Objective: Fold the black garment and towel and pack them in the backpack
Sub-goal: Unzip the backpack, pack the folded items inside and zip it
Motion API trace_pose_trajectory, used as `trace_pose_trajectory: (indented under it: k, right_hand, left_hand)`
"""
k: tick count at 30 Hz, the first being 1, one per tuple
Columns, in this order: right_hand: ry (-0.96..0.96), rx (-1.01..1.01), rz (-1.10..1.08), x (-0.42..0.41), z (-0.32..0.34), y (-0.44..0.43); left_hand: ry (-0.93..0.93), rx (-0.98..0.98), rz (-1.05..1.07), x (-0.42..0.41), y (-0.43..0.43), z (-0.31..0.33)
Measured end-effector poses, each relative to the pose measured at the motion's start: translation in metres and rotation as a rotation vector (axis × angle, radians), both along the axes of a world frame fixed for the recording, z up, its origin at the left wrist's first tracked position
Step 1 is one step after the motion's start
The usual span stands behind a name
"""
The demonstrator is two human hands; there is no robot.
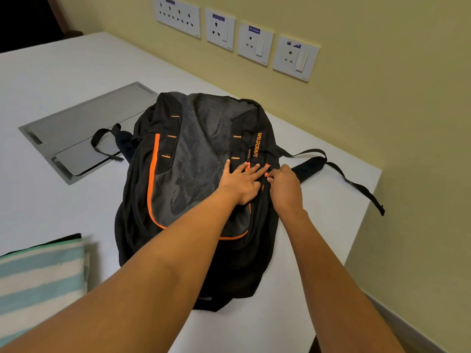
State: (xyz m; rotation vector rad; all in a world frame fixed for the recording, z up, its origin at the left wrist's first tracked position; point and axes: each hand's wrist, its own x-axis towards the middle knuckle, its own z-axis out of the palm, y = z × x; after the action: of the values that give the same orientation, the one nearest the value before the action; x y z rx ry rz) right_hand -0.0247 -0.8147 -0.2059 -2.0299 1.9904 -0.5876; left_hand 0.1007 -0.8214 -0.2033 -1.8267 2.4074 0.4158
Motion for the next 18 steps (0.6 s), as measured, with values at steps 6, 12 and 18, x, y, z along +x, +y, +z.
trace_pose_trajectory:
  k: [6,12,18]
  right_hand:
    - [0.101,0.075,-0.002,0.009,0.018,0.028]
    - [0.138,0.287,0.118,0.016,0.036,0.093]
    - [-0.195,0.161,-0.067,0.006,0.031,0.126]
  left_hand:
    - [-0.066,0.043,0.006,-0.002,-0.006,0.004]
    - [-0.091,0.121,0.030,-0.003,-0.008,0.011]
    - [0.139,0.011,0.095,-0.004,0.044,0.027]
